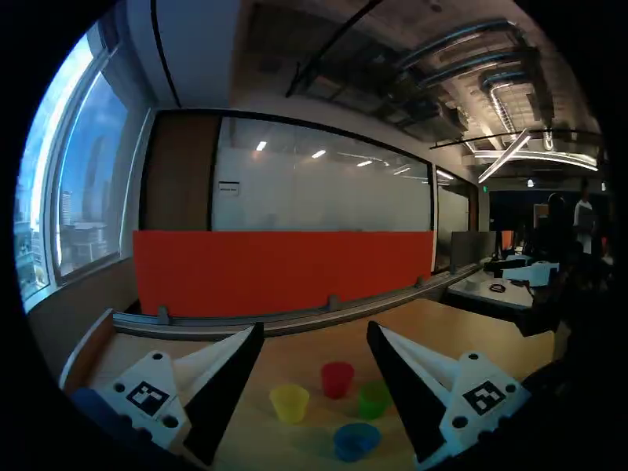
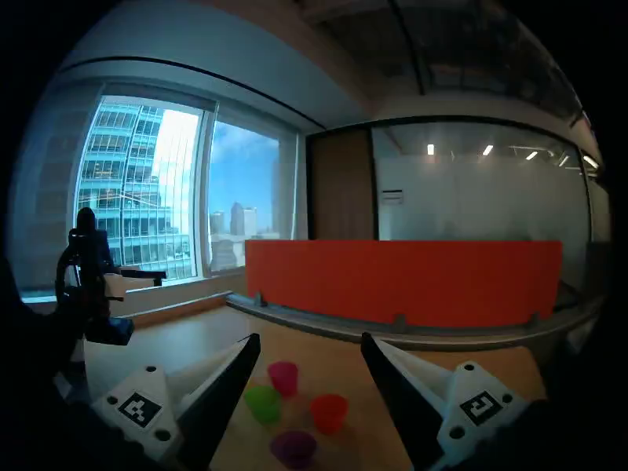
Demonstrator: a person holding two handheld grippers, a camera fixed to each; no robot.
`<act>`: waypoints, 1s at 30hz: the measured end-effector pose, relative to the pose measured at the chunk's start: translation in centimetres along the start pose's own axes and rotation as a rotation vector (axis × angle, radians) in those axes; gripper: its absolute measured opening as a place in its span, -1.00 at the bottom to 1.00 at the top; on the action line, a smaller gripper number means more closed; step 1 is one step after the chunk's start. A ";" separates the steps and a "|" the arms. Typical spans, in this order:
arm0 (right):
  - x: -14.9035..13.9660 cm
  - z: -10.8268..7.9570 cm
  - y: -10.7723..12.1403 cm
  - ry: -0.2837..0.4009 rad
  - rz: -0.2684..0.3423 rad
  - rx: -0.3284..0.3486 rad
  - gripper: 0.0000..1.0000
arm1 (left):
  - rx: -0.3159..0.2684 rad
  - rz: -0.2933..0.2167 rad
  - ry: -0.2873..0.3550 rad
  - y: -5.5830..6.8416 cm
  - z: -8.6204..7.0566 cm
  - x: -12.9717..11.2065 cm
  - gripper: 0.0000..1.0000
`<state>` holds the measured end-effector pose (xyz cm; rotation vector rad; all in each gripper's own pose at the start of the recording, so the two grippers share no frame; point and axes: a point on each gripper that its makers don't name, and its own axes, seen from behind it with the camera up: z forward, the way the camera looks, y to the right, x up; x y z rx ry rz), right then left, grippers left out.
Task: Pour water
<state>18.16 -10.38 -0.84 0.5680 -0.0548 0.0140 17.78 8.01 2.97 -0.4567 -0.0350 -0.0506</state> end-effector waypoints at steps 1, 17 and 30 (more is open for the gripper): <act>0.0 0.0 -0.2 0.000 0.004 0.008 0.98 | -0.008 -0.003 0.001 0.1 0.0 0.0 0.94; -0.3 0.9 -1.6 -0.050 -0.049 0.051 0.99 | -0.070 0.076 -0.055 1.4 0.1 -1.8 0.94; -1.3 0.7 -2.6 -0.111 -0.096 0.084 0.98 | -0.118 0.075 -0.111 1.9 0.0 -3.7 0.94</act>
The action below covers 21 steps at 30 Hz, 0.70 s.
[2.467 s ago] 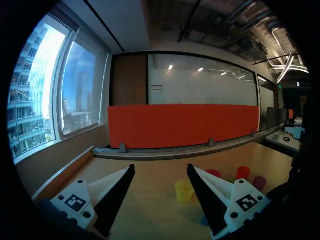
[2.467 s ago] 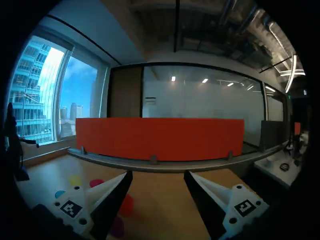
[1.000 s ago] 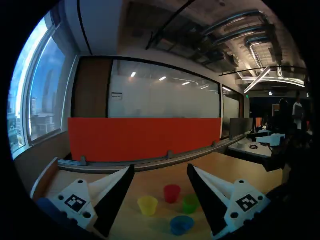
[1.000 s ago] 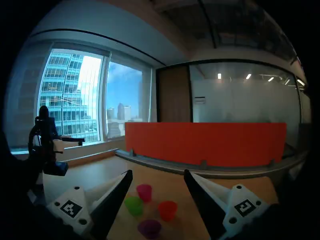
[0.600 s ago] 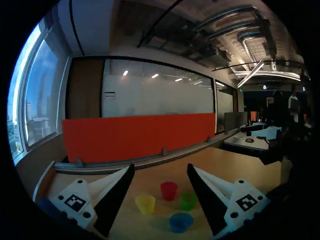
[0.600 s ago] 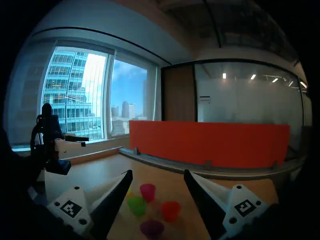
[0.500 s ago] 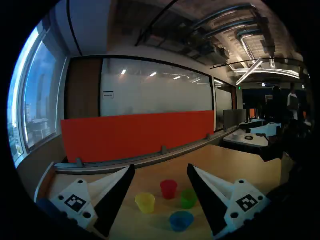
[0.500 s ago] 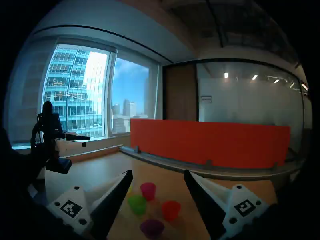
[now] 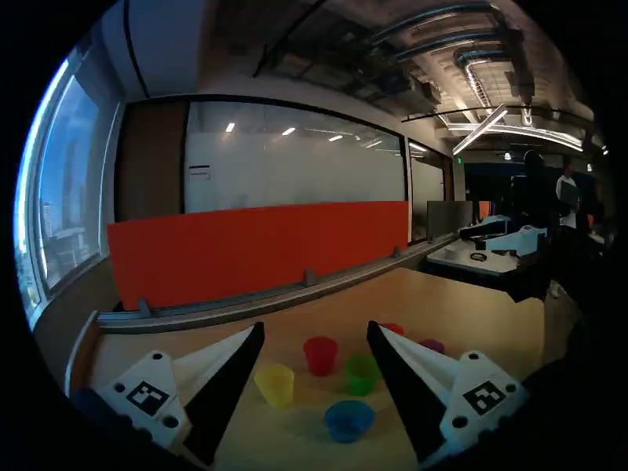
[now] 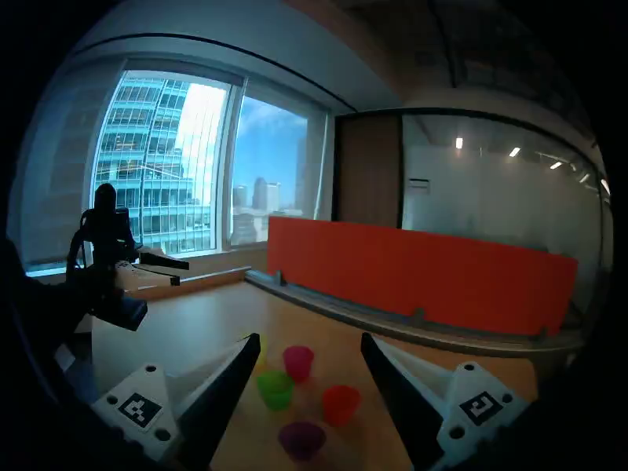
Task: Pour water
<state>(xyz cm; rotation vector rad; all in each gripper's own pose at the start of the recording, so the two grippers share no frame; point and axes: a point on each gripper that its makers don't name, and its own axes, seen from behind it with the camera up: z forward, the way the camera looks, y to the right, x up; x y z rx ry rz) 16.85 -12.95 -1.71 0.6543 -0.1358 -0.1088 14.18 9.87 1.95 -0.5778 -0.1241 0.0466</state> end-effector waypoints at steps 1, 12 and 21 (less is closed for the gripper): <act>-0.1 0.0 0.0 -0.005 -0.001 0.002 0.99 | -0.004 0.001 -0.005 0.0 0.0 -0.2 0.95; -1.6 -0.2 0.0 -0.045 -0.003 0.010 0.99 | -0.044 0.007 -0.066 0.5 0.4 -2.9 0.95; -2.3 0.5 -0.1 -0.060 0.009 0.020 0.98 | -0.073 0.006 -0.136 1.3 1.3 -6.5 0.95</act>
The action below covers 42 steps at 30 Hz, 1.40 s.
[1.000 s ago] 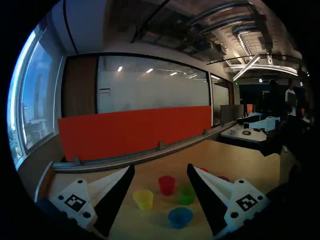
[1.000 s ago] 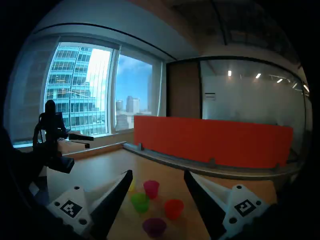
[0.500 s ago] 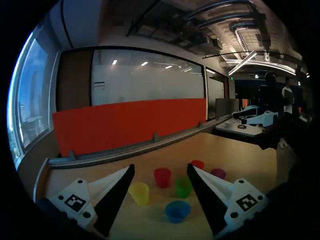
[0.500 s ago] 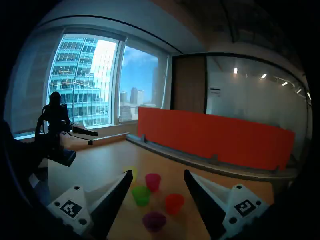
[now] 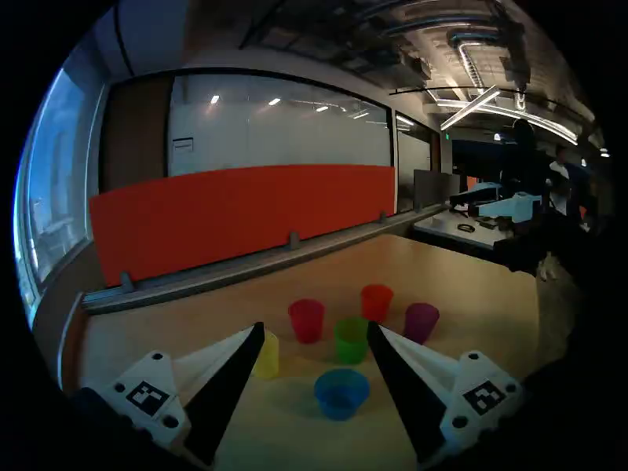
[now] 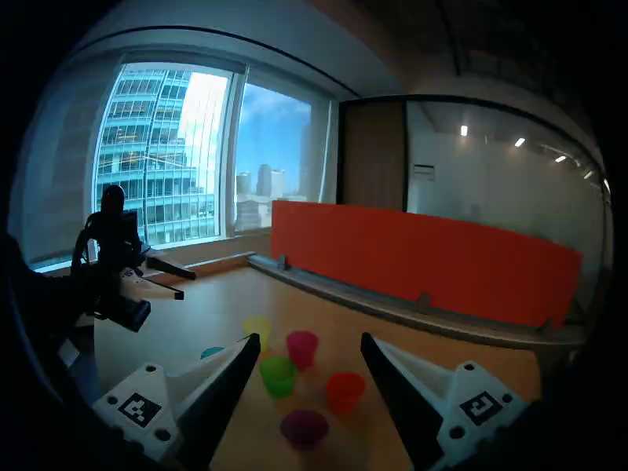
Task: Pour water
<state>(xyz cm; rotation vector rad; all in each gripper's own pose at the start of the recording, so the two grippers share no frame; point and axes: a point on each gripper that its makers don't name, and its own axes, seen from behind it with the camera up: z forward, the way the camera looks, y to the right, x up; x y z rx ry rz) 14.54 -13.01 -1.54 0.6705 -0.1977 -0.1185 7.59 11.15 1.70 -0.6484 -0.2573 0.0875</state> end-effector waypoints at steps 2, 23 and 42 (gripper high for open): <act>-0.3 0.2 0.0 -0.005 0.002 0.002 0.99 | -0.009 -0.001 -0.019 0.2 0.4 -0.9 0.95; -2.4 2.3 0.5 -0.039 -0.003 0.012 0.99 | -0.045 0.054 -0.104 1.5 3.1 -6.6 0.95; -3.2 3.5 1.0 -0.050 -0.001 0.014 0.99 | -0.100 0.105 -0.251 2.8 4.3 -11.9 0.94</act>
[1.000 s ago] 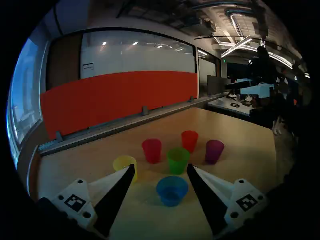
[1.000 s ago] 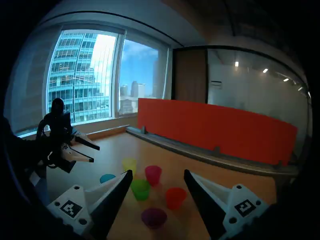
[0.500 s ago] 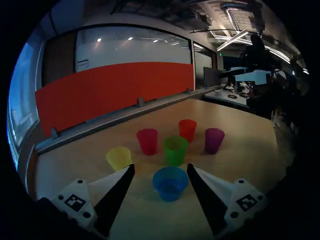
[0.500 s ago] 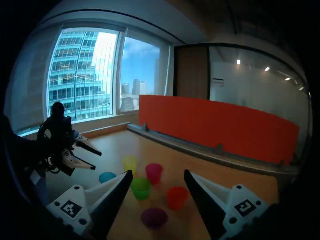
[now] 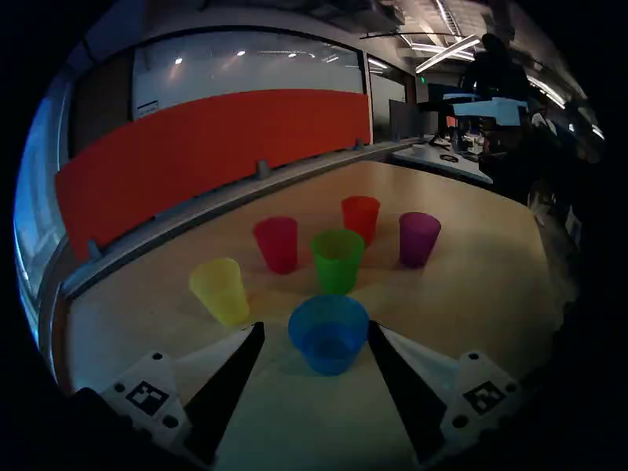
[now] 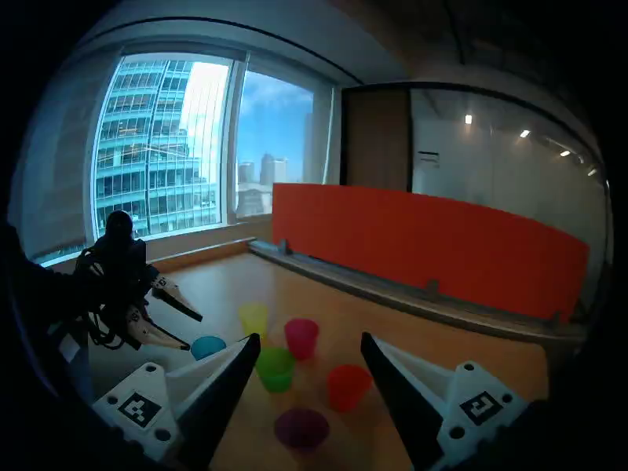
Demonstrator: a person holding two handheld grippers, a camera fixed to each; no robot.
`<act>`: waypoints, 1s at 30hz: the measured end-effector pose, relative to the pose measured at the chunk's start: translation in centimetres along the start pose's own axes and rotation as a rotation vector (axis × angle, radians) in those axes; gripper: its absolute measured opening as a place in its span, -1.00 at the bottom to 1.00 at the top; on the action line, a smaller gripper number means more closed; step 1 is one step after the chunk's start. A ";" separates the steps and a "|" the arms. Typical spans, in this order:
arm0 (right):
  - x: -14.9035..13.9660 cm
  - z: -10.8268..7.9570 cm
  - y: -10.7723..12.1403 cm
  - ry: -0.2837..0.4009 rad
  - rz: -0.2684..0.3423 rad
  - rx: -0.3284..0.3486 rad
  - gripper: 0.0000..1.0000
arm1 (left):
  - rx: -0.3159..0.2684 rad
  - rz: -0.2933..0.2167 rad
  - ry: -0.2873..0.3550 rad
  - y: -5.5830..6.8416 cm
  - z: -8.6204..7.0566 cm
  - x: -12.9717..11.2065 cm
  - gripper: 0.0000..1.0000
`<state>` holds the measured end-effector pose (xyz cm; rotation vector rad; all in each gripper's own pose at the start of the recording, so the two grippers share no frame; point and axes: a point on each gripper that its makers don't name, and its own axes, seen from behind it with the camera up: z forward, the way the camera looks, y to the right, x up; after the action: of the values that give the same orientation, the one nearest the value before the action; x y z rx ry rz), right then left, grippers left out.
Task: Pour water
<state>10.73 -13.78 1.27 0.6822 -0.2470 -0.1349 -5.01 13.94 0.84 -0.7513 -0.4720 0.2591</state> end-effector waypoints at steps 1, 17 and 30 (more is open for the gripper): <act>0.0 0.1 0.0 -0.001 0.000 0.000 0.99 | -0.006 0.004 -0.010 0.1 0.1 -0.2 0.95; -0.7 1.0 0.5 -0.012 0.000 0.001 0.98 | -0.068 0.049 -0.112 1.3 2.3 -2.3 0.95; -1.3 1.4 1.1 -0.016 0.009 -0.003 0.99 | -0.088 0.056 -0.134 1.4 4.3 -2.2 0.94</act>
<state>9.16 -13.52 2.76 0.6774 -0.2653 -0.1320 -9.17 16.63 1.86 -0.8368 -0.5928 0.3446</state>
